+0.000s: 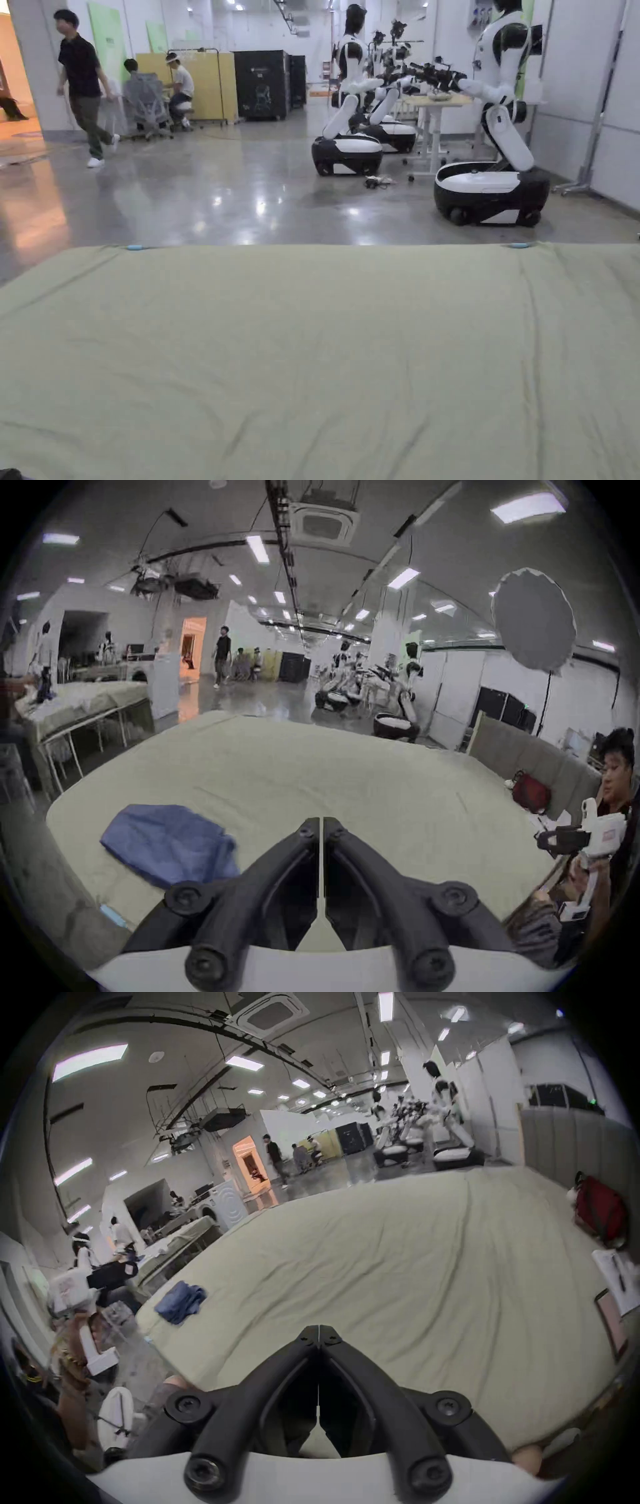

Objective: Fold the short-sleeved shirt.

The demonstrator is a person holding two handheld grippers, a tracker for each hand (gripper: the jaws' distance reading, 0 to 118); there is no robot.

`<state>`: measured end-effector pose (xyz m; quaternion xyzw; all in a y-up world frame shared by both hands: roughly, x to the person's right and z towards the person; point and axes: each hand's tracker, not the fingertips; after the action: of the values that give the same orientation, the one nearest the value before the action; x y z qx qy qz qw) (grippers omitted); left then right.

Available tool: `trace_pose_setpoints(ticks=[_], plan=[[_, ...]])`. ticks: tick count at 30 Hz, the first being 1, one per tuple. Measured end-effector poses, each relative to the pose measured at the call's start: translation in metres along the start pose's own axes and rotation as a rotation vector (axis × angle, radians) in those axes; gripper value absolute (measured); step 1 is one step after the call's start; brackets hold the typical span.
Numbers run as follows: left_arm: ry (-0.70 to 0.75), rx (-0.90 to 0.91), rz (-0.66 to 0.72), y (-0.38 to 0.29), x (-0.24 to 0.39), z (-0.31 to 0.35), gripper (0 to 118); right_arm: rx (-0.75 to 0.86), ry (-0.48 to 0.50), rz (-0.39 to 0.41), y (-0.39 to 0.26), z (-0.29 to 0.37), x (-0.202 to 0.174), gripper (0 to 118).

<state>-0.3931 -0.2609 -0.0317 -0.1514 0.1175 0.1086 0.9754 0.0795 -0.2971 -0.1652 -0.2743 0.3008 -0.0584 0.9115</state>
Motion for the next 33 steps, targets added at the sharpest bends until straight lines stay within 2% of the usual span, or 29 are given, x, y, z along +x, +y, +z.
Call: trace_pose_setpoints(ticks=[4, 5, 6, 8, 10, 17, 19, 24, 28, 33], plan=[[-0.047, 0.020, -0.091, 0.012, 0.048, -0.050, 0, 0.080, -0.092, 0.064, 0.028, -0.010, -0.005, 3], [-0.099, 0.051, -0.101, 0.019, 0.064, -0.061, 0, 0.108, -0.115, 0.098, 0.041, -0.014, -0.008, 3], [-0.098, 0.084, -0.137, 0.030, 0.106, -0.066, 0, 0.143, -0.132, 0.135, 0.055, -0.019, -0.010, 3], [-0.010, 0.163, -0.260, 0.043, 0.143, -0.081, 0, 0.208, -0.158, 0.182, 0.084, -0.029, -0.014, 3], [0.044, 0.220, -0.296, 0.057, 0.170, -0.098, 0, 0.272, -0.189, 0.208, 0.114, -0.044, -0.016, 3], [0.066, 0.242, -0.215, 0.082, 0.214, -0.141, 0, 0.387, -0.268, 0.238, 0.185, -0.093, -0.017, 3], [0.100, 0.266, -0.278, 0.090, 0.224, -0.152, 0, 0.410, -0.294, 0.258, 0.196, -0.099, -0.019, 3], [0.014, 0.259, -0.170, 0.112, 0.239, -0.163, 0, 0.460, -0.331, 0.273, 0.215, -0.103, -0.031, 3], [0.041, 0.304, -0.208, 0.116, 0.253, -0.159, 0, 0.471, -0.307, 0.252, 0.220, -0.098, -0.035, 3], [0.034, 0.324, -0.189, 0.118, 0.260, -0.155, 0, 0.498, -0.310, 0.282, 0.219, -0.090, -0.041, 4]])
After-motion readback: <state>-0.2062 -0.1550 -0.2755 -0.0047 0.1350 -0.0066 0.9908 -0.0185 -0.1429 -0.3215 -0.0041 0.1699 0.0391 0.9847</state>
